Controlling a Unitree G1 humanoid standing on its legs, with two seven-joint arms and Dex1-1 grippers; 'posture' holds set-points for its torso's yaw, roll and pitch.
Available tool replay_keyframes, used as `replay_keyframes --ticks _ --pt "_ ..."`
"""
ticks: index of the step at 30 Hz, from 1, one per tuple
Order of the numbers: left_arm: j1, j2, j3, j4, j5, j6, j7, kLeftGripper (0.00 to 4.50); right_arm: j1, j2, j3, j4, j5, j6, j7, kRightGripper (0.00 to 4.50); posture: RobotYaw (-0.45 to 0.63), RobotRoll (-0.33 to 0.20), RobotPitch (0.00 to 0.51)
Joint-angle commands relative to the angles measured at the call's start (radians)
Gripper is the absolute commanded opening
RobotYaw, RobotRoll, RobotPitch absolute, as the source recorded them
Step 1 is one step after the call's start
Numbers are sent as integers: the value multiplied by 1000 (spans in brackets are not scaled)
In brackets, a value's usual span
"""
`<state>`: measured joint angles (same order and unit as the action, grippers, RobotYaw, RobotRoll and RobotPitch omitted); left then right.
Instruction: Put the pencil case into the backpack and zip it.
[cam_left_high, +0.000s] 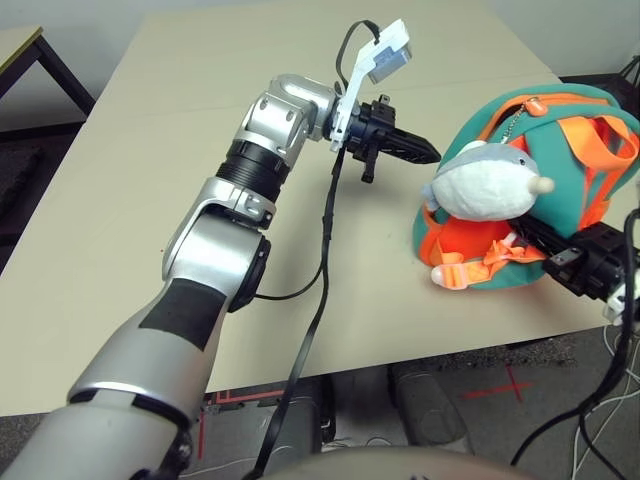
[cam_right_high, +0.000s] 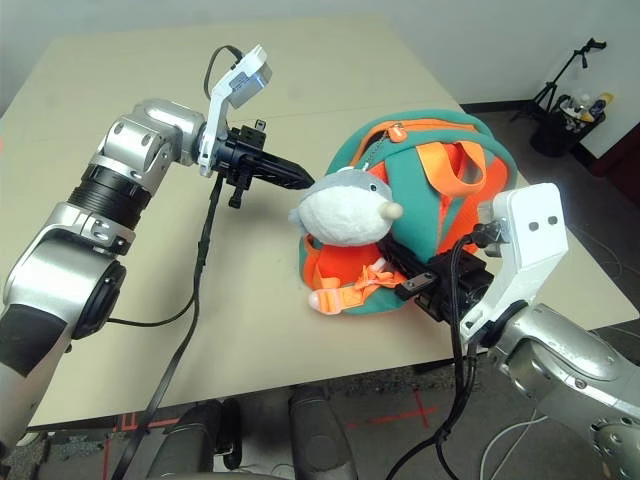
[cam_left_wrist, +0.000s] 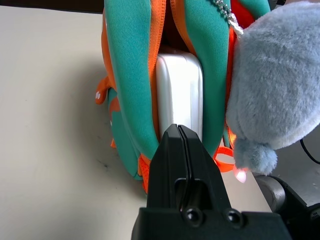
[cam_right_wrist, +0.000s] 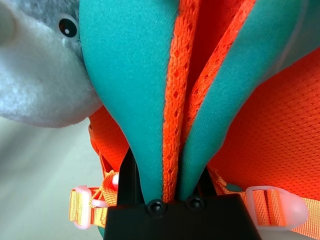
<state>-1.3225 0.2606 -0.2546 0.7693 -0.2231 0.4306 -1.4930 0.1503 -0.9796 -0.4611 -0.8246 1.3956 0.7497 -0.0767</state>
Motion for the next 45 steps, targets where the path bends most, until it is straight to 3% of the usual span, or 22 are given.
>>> replay_keyframes --ticks 1,14,30,37,44,45 --pt "3 -11 -6 -21 12 10 -9 0 -8 7 13 -10 -2 0 1 177 -287 0 155" --pt "86 -82 -48 -252 -2 148 64 0 -10 9 12 -12 -14 1 8 177 -303 0 158" --pt "62 -235 -72 -71 93 -2 215 0 -7 8 7 -28 6 5 -10 177 -324 0 168" --pt "53 -173 -26 -153 58 56 206 0 -8 5 12 -22 2 8 1 177 -302 0 162" --pt "15 7 66 -402 -43 240 189 0 -27 -4 7 14 -18 14 34 177 -271 0 151" --pt "25 43 72 -460 -51 275 195 204 -31 -7 7 21 -21 16 41 177 -263 0 148"
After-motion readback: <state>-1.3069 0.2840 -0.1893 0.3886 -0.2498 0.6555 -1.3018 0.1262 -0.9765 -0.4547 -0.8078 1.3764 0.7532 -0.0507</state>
